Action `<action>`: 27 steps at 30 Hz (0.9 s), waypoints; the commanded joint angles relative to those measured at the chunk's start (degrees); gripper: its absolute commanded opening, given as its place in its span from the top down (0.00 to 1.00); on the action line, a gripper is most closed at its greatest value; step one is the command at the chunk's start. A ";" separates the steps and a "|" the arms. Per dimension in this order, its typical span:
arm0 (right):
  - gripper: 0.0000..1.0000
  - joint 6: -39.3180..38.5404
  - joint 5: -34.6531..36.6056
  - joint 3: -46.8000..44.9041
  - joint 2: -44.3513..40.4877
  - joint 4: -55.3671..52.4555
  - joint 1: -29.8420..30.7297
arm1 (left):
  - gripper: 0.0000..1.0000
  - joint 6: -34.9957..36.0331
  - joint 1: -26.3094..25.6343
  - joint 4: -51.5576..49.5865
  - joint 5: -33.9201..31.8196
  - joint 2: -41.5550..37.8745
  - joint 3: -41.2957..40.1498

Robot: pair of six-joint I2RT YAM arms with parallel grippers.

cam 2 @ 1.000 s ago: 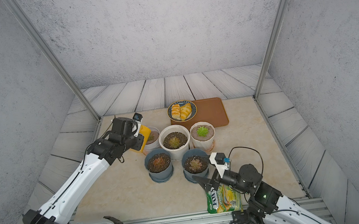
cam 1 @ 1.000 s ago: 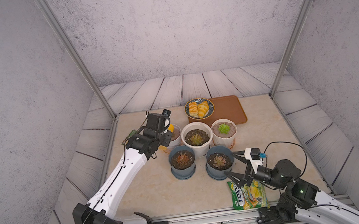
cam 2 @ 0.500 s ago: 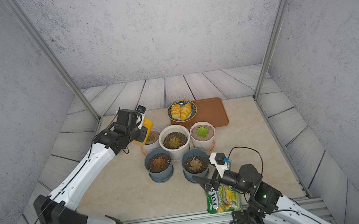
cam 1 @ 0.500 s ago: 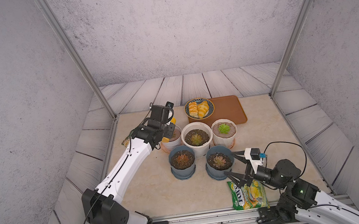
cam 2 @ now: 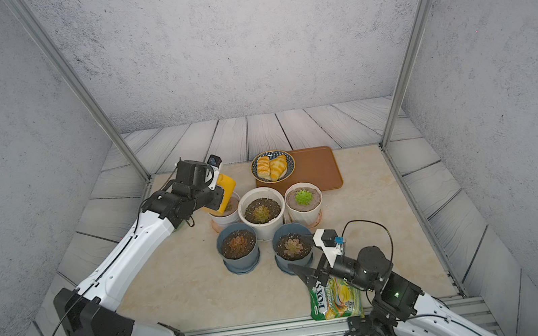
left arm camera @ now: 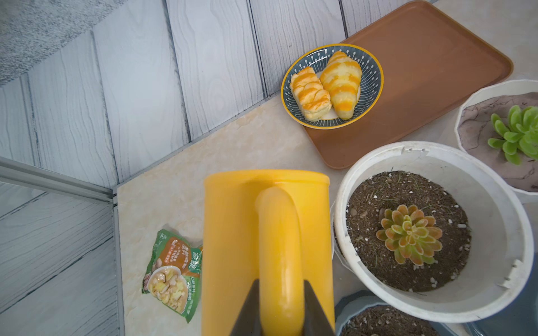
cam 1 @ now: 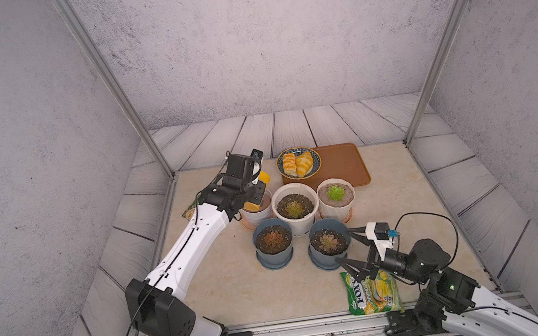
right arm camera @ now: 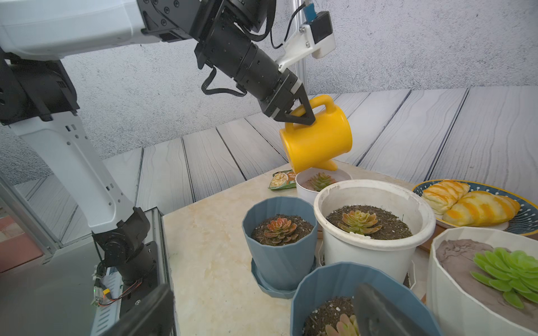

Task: Water the succulent around the soil edge
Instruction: Water the soil of the potted plant with water.

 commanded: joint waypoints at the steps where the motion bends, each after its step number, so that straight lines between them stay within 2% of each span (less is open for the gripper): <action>1: 0.01 -0.32 -0.31 1.45 0.04 0.63 0.06 | 1.00 -2.02 0.09 3.21 3.05 -2.00 -0.52; 16: 0.01 -0.06 -0.66 1.45 -0.17 0.67 0.06 | 1.00 -8.22 -0.09 6.89 7.88 -7.71 -8.81; 27: 0.01 0.37 -1.10 1.45 -0.30 0.85 0.06 | 1.00 -10.38 -0.27 8.91 8.34 -16.43 -16.16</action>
